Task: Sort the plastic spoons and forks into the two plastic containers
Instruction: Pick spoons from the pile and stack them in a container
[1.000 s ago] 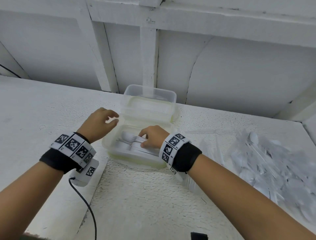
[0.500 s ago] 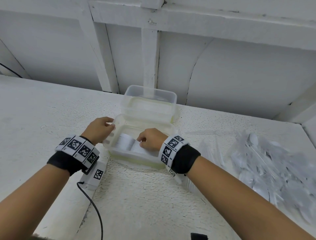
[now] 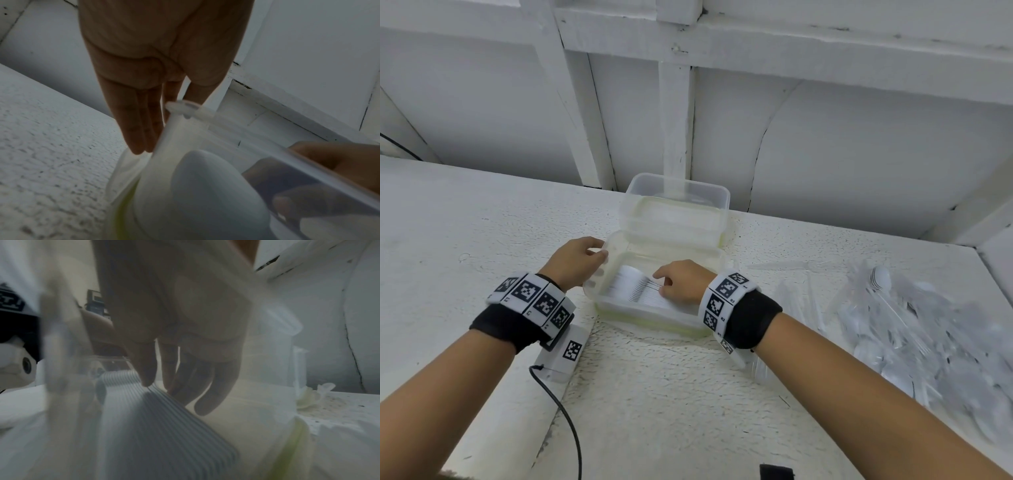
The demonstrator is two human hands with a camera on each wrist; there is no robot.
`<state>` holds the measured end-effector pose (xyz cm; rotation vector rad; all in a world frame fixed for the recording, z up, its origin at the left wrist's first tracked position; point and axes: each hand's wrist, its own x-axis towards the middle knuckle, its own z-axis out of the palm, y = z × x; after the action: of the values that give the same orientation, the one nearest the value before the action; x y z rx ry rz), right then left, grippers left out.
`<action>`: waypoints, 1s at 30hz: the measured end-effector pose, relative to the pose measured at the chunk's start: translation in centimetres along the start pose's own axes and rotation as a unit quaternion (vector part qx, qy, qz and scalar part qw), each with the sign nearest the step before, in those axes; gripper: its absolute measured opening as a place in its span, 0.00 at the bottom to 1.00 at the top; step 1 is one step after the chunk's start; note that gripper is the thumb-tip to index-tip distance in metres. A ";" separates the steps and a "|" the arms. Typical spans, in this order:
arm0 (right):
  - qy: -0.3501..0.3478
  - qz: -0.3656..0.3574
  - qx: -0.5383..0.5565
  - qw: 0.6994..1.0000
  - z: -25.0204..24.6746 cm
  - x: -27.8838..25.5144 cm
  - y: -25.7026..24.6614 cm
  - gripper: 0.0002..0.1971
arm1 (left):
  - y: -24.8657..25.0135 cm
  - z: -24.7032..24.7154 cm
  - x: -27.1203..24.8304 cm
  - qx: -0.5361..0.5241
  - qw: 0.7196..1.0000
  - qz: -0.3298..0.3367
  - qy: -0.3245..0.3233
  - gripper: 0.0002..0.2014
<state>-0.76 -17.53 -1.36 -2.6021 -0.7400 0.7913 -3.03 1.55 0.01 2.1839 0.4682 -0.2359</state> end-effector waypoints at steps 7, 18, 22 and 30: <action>0.008 -0.014 -0.042 0.999 -0.1 -0.6 0.3 0.22 | 0.0 -0.6 -0.6 0.103 0.993 0.034 0.042 0.19; 0.178 -0.056 0.012 0.982 -3.4 -9.5 3.7 0.18 | 5.7 4.0 -7.0 0.117 0.930 0.332 0.102 0.11; 0.228 -0.010 0.036 0.973 -3.3 -15.0 7.8 0.16 | 8.2 8.7 -9.2 0.098 0.904 0.416 -0.001 0.09; 0.187 0.129 0.063 0.972 1.3 -22.9 15.0 0.16 | 10.3 18.0 -10.8 0.187 0.859 0.431 -0.201 0.13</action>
<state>-12.05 -42.36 0.74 -2.6473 -0.2386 0.3760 -8.70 -21.13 0.07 2.3952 -0.8581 -0.2833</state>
